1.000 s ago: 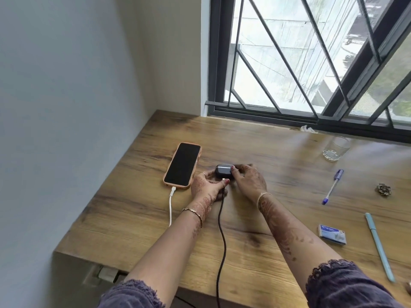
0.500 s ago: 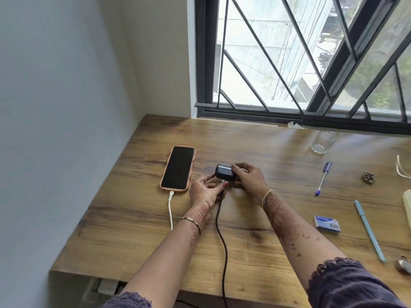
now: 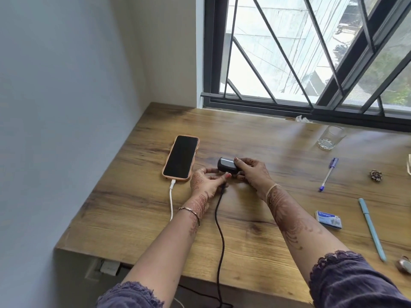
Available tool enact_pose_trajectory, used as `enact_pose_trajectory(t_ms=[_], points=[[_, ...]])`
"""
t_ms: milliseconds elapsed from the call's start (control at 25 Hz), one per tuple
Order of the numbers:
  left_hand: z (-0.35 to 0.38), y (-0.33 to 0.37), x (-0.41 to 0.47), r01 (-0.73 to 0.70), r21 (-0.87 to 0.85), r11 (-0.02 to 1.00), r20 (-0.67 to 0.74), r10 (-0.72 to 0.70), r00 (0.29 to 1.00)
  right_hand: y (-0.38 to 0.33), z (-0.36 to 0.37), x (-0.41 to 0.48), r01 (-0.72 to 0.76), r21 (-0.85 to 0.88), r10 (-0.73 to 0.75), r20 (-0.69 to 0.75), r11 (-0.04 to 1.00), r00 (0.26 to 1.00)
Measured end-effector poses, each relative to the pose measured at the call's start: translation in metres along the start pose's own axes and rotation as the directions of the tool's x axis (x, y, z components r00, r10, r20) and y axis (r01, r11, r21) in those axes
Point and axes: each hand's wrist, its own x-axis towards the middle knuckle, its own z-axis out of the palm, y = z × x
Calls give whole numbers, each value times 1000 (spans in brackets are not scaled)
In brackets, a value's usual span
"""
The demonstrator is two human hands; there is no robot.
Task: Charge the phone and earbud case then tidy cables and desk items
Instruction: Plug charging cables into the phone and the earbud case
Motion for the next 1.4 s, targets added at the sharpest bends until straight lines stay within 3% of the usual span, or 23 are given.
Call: enact_pose_trajectory(t_ms=[880,1160,1400], points=[[3,5,1,73,-42,996,-34,-75,997,-1,0,6,42,-135,-29,96,990,995],[2,3,-6,66,-31,997,-28,-67,997,8,0,3,66,-64,-66,6,996,998],[0,-3,-11,52,-26,998,-80,-54,995,4,0,2,47,-58,-45,26,997,999]])
